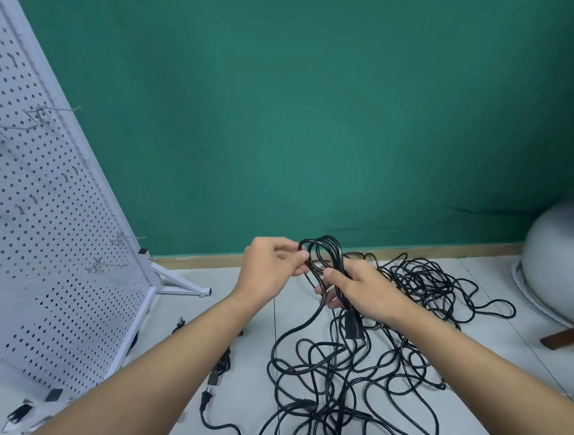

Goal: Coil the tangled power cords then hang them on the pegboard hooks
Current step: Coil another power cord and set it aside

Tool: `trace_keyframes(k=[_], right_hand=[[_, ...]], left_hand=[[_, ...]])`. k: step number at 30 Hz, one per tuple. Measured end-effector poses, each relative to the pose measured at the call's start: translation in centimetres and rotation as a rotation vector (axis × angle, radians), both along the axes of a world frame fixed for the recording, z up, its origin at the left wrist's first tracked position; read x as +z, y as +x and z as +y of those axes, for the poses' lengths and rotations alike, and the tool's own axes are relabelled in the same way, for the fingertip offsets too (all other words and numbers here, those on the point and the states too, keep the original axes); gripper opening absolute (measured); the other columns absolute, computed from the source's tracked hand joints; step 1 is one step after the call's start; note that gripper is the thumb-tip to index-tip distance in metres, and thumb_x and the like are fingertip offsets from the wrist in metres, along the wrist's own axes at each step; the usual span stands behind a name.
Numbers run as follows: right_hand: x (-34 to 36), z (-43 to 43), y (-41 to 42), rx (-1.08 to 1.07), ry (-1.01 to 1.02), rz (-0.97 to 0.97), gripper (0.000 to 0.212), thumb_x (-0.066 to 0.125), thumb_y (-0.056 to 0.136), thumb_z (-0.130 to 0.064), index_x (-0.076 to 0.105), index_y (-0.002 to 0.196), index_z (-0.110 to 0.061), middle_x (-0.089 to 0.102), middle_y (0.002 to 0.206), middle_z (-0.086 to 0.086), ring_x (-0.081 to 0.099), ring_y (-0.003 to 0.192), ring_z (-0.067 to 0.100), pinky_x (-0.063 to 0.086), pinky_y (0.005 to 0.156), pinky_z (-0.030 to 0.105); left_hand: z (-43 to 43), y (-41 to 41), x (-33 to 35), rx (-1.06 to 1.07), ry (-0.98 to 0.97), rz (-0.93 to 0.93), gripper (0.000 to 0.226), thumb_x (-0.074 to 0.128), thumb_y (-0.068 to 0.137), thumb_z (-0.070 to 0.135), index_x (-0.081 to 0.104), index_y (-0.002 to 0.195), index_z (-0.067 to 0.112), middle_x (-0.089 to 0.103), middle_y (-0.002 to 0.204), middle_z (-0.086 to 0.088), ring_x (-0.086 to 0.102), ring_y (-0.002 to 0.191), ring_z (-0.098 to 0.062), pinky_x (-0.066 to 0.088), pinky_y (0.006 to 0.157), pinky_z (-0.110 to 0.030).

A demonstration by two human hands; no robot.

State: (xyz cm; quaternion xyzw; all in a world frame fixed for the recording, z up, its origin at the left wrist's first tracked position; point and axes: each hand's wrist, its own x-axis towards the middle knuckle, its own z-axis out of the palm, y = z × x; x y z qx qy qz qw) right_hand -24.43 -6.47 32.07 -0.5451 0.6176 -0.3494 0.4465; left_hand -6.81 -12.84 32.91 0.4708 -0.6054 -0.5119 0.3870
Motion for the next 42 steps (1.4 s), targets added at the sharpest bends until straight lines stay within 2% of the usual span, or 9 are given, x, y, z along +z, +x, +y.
trace_keyframes(k=[4, 9, 19, 23, 29, 32, 37, 39, 42], right_hand=[[-0.3, -0.2, 0.2, 0.002, 0.013, -0.015, 0.025, 0.044, 0.11, -0.017, 0.066, 0.121, -0.013, 0.075, 0.11, 0.012, 0.076, 0.092, 0.024, 0.057, 0.094, 0.047], [-0.1, -0.1, -0.2, 0.0, 0.044, -0.087, 0.023, 0.044, 0.111, -0.018, 0.066, 0.116, -0.014, 0.077, 0.104, 0.012, 0.075, 0.094, 0.022, 0.056, 0.099, 0.049], [1.2, 0.6, 0.8, 0.063, 0.138, -0.022, 0.024, 0.044, 0.111, -0.019, 0.058, 0.093, -0.012, 0.056, 0.084, 0.008, 0.058, 0.07, 0.021, 0.051, 0.054, 0.02], [1.7, 0.6, 0.5, 0.044, 0.138, 0.088, 0.024, 0.046, 0.11, -0.028, 0.059, 0.098, -0.012, 0.051, 0.092, 0.005, 0.06, 0.072, 0.018, 0.052, 0.056, 0.019], [2.1, -0.1, -0.8, -0.168, -0.008, -0.174, 0.027, 0.048, 0.11, -0.024, 0.057, 0.091, -0.008, 0.055, 0.079, 0.008, 0.057, 0.066, 0.02, 0.058, 0.074, 0.038], [1.7, 0.0, -1.8, -0.248, 0.011, -0.318, 0.026, 0.046, 0.111, -0.023, 0.057, 0.095, -0.005, 0.062, 0.08, 0.01, 0.062, 0.07, 0.026, 0.056, 0.083, 0.047], [1.9, -0.1, -2.3, -0.364, -0.024, -0.428, 0.025, 0.046, 0.11, -0.021, 0.055, 0.093, -0.005, 0.064, 0.081, 0.011, 0.066, 0.068, 0.026, 0.063, 0.075, 0.042], [1.9, -0.2, -2.5, -0.403, -0.014, -0.398, 0.022, 0.045, 0.111, -0.021, 0.052, 0.1, -0.003, 0.063, 0.089, 0.013, 0.069, 0.067, 0.025, 0.065, 0.07, 0.04], [1.5, 0.0, -2.7, -0.315, 0.088, -0.159, 0.024, 0.045, 0.11, -0.023, 0.052, 0.112, 0.0, 0.072, 0.093, 0.011, 0.075, 0.07, 0.025, 0.062, 0.081, 0.05]], left_hand=[[0.4, -0.3, 0.3, -0.036, 0.106, 0.083, 0.016, 0.072, 0.095, 0.009, 0.061, 0.105, 0.002, 0.078, 0.084, -0.017, 0.079, 0.078, -0.028, 0.064, 0.076, -0.031], [0.4, 0.1, 0.4, -0.116, 0.089, 0.095, 0.022, 0.074, 0.095, 0.019, 0.066, 0.097, -0.002, 0.078, 0.09, -0.02, 0.079, 0.083, -0.029, 0.063, 0.076, -0.027], [0.3, 0.4, 0.4, 0.045, 0.055, 0.074, 0.02, 0.085, 0.083, 0.008, 0.07, 0.091, -0.003, 0.075, 0.077, -0.023, 0.077, 0.07, -0.031, 0.064, 0.067, -0.03], [0.8, 0.0, 0.5, 0.053, -0.015, 0.023, 0.026, 0.084, 0.086, 0.017, 0.068, 0.086, -0.004, 0.076, 0.073, -0.015, 0.078, 0.07, -0.026, 0.063, 0.066, -0.029], [1.5, -0.2, -1.2, -0.373, 0.071, -0.246, 0.037, 0.054, 0.102, 0.05, 0.067, 0.112, 0.017, 0.078, 0.105, 0.001, 0.074, 0.099, -0.012, 0.057, 0.092, -0.032], [1.6, 0.0, -2.0, -0.594, 0.103, -0.348, 0.029, 0.058, 0.105, 0.031, 0.073, 0.112, 0.008, 0.078, 0.11, -0.003, 0.073, 0.104, -0.015, 0.053, 0.085, -0.019], [1.2, -0.1, -2.7, -0.582, 0.096, -0.375, 0.011, 0.064, 0.102, 0.016, 0.069, 0.11, 0.011, 0.067, 0.097, -0.003, 0.076, 0.08, -0.017, 0.057, 0.072, -0.026], [1.0, -0.3, -2.6, -0.519, -0.094, -0.504, 0.01, 0.065, 0.101, 0.018, 0.074, 0.106, 0.016, 0.066, 0.092, 0.002, 0.065, 0.067, 0.0, 0.054, 0.071, -0.029], [0.9, -0.4, -1.6, -0.41, -0.488, -0.56, 0.014, 0.07, 0.097, 0.019, 0.081, 0.105, 0.023, 0.062, 0.088, 0.013, 0.053, 0.076, 0.009, 0.035, 0.071, -0.007]])
